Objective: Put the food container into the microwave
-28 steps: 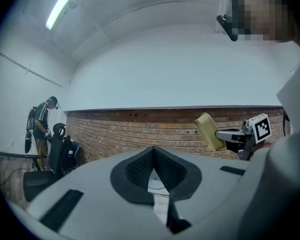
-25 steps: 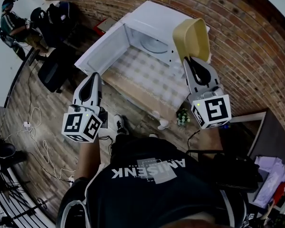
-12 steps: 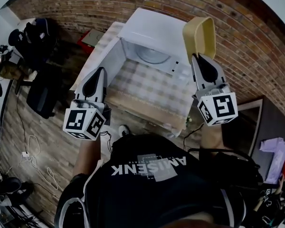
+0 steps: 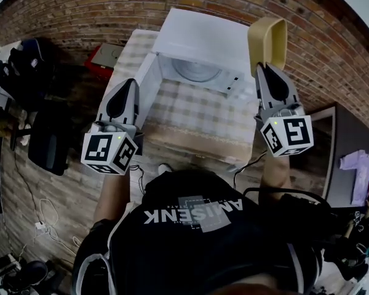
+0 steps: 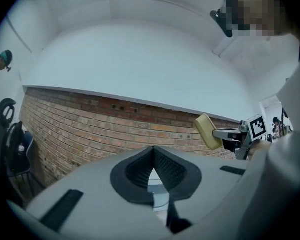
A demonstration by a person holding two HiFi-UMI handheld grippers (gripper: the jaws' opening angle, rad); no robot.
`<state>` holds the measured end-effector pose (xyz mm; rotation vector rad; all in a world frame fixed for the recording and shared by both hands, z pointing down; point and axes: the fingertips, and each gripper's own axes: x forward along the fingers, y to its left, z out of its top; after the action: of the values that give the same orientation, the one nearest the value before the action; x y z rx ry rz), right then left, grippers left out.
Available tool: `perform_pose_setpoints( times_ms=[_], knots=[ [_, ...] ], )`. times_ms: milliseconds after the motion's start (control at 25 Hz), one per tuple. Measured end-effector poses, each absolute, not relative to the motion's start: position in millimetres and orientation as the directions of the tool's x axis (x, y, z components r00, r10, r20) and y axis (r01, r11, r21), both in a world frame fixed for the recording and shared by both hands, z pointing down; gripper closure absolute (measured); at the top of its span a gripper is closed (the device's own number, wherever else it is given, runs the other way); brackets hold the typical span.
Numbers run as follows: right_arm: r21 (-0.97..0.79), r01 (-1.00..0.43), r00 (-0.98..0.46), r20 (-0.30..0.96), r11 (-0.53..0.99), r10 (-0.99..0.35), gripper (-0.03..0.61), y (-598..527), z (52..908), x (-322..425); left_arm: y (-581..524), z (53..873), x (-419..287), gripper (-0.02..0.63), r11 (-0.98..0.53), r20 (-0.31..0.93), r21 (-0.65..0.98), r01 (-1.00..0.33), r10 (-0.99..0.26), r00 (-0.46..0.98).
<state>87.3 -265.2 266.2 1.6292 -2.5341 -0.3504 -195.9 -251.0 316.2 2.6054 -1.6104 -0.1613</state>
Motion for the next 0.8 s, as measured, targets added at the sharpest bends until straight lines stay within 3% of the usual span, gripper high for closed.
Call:
perform_pose_setpoints(
  times_ms=[280,800],
  knots=[
    [0.292,-0.884,-0.370,0.038,0.364,-0.928,0.529,-268.5,289.5,67.6,-268.7,321.3,-204.5,0.601,-0.530,-0.060,0.124,-0.839,-0.848,0.527],
    [0.364,-0.769,-0.476,0.222,0.526,-0.851,0.529,-254.2,364.0,-18.3,-273.3,347.0,-243.6,0.601,-0.581,-0.010,0.157,-0.799,-0.810,0.587]
  ],
)
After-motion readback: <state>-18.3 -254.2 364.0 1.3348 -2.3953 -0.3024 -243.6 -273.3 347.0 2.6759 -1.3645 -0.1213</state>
